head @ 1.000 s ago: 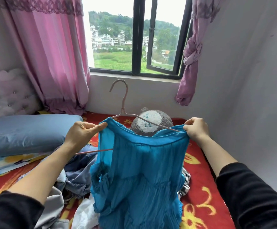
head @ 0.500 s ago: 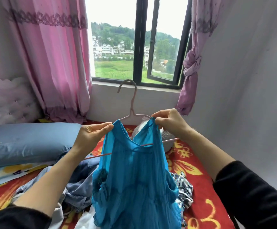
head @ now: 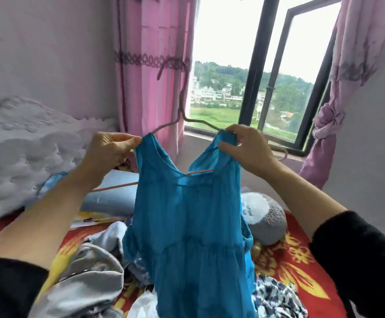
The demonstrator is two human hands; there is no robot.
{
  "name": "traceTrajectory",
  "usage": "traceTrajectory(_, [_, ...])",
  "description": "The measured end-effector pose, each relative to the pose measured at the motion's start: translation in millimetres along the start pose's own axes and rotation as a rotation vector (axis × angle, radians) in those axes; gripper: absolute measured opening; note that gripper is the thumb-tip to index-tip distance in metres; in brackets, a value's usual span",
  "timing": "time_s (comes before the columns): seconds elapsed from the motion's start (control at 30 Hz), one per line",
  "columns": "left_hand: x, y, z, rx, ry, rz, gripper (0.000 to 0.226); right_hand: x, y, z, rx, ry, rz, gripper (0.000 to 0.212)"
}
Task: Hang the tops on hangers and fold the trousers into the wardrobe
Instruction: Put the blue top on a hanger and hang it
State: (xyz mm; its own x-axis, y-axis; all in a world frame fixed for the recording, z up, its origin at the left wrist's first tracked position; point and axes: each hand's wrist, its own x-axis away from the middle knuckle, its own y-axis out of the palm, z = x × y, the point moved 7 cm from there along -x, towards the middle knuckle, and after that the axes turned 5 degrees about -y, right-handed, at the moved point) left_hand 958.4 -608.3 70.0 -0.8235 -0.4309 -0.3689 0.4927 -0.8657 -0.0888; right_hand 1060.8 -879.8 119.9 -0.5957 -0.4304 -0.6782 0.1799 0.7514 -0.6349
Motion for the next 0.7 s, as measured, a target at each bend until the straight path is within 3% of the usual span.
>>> traceTrajectory(0.1, [23.2, -52.4, 20.3, -0.07, 0.009, 0.154, 0.021, -7.7, 0.5, -23.2, -0.062, -0.073, 0.002, 0.007])
traceTrajectory(0.23, [66.0, -118.3, 46.9, -0.132, 0.009, 0.298, 0.014, -17.5, 11.0, -62.5, -0.114, -0.141, 0.053, 0.02])
traceTrajectory(0.43, [135.0, -207.3, 91.0, -0.199, -0.024, 0.515, 0.026, -18.3, 45.5, -200.9, -0.118, -0.51, 0.147, 0.026])
traceTrajectory(0.53, [167.6, -248.6, 109.8, -0.223, -0.079, 0.547, 0.025, -15.5, 62.9, -282.3, -0.167, -0.633, 0.144, 0.025])
traceTrajectory(0.67, [218.2, -306.4, 136.0, -0.322, -0.073, 0.531, 0.053, -12.8, 87.1, -374.4, -0.212, -0.662, 0.067, 0.021])
traceTrajectory(0.7, [233.5, -323.8, 143.0, -0.351, -0.064, 0.553, 0.05, -11.0, 94.6, -398.2, -0.29, -0.652, 0.013, 0.017])
